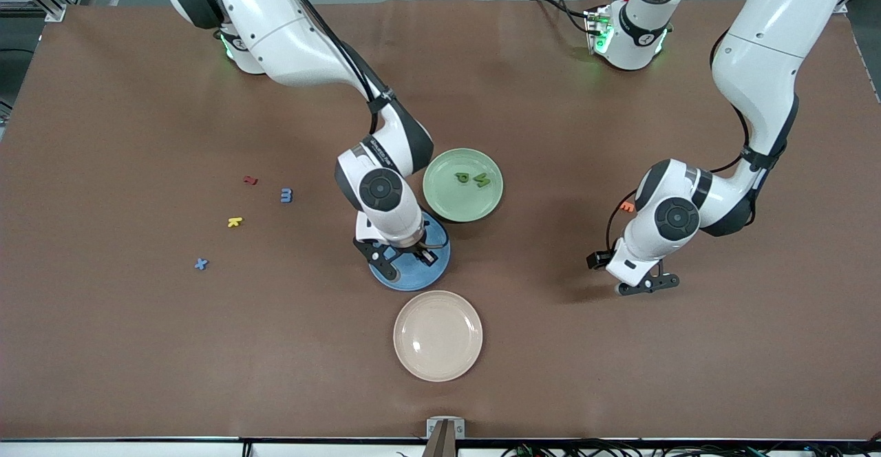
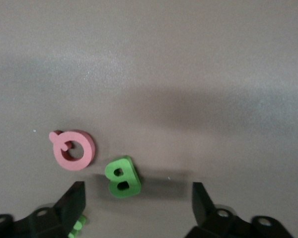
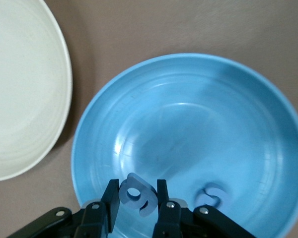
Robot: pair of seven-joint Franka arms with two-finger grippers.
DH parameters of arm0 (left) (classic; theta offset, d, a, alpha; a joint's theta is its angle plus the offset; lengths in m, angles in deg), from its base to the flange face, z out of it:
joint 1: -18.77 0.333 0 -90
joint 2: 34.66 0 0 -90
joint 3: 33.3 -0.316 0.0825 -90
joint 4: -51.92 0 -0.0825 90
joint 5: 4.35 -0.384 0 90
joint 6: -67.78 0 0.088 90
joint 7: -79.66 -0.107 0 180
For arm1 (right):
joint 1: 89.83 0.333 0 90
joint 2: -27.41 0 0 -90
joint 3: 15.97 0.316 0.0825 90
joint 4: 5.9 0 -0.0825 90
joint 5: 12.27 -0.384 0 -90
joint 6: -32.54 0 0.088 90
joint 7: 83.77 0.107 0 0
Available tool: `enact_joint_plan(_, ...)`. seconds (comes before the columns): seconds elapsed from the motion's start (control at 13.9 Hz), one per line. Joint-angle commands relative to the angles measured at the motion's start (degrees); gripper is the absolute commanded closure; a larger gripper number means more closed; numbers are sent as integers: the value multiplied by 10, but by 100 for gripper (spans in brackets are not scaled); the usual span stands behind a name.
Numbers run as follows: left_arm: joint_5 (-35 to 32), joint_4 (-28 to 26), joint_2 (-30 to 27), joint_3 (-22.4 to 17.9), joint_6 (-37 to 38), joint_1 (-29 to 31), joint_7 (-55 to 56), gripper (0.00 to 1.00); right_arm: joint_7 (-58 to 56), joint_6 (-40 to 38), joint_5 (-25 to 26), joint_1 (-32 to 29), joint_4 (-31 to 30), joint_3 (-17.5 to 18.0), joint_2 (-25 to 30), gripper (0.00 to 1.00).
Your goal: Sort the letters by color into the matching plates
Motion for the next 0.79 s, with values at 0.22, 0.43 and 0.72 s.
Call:
enact_joint_plan(0.22, -12, 17, 14, -1, -10, -1, 0, 21, 14, -14, -2, 5, 46, -8, -31, 28)
enact_joint_plan(0.43, -11, 17, 19, -1, -19, 0, 1, 28, 11, -16, 5, 5, 44, -8, -29, 0)
enact_joint_plan(0.72, -12, 17, 22, -3, -25, -1, 2, 37, 10, -16, 5, 4, 43, -8, -27, 0)
